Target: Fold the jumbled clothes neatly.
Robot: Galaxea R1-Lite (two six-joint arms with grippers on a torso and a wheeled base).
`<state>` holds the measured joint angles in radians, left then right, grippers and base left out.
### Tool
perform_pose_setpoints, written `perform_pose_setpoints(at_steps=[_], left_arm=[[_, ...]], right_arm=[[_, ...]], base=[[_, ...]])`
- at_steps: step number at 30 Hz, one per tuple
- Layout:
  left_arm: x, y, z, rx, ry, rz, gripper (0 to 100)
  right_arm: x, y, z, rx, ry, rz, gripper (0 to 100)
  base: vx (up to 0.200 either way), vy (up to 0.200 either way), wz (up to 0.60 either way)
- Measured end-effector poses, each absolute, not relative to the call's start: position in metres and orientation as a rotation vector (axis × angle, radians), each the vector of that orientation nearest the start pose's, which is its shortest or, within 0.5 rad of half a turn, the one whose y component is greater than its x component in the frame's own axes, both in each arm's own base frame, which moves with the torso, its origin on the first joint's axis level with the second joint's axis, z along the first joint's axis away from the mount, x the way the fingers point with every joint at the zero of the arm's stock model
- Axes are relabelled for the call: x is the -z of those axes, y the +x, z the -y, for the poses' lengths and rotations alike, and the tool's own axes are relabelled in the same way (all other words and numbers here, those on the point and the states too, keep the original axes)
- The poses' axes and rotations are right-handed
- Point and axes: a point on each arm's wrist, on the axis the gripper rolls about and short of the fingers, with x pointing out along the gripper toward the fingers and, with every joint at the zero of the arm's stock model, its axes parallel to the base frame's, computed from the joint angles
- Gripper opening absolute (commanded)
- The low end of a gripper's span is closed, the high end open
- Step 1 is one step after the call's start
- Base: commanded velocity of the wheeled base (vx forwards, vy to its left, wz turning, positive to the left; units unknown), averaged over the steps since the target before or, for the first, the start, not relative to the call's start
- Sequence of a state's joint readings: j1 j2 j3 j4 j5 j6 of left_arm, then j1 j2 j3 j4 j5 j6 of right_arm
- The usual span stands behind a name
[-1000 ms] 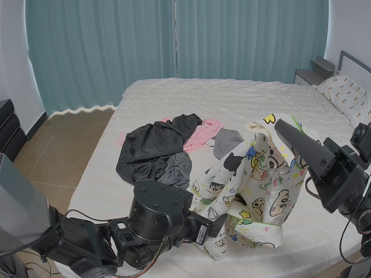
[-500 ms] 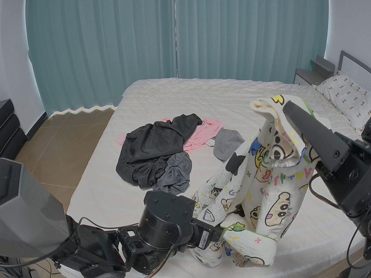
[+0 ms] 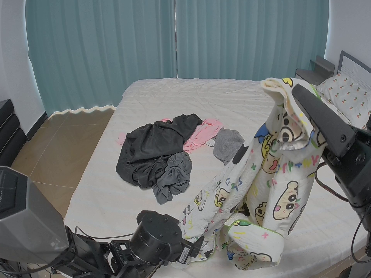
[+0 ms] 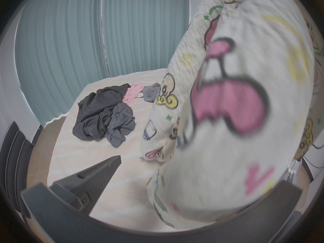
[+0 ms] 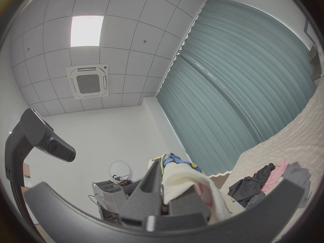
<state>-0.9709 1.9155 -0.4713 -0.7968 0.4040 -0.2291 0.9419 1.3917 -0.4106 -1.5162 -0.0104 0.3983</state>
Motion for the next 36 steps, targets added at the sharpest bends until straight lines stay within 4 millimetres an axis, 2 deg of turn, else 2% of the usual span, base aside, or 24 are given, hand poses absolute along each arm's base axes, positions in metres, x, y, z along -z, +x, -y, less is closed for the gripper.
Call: perform_pose_setpoints(at_steps=[12, 24, 36], left_arm=[[-0.052, 0.149, 0.200, 0.507, 0.282, -0.605, 100], [-0.055, 0.151, 0.205, 0.589, 0.200, -0.631, 100], [-0.043, 0.159, 0.215, 0.577, 0.150, -0.585, 100]], right_arm=[[-0.246, 0.119, -0.154, -0.981, 0.611, 0.320, 0], [-0.246, 0.118, -0.154, -0.987, 0.612, 0.324, 0], [-0.251, 0.111, -0.151, -1.010, 0.625, 0.336, 0]], base=[[0.000, 0.000, 0.00], [0.000, 0.000, 0.00], [0.000, 0.000, 0.00]])
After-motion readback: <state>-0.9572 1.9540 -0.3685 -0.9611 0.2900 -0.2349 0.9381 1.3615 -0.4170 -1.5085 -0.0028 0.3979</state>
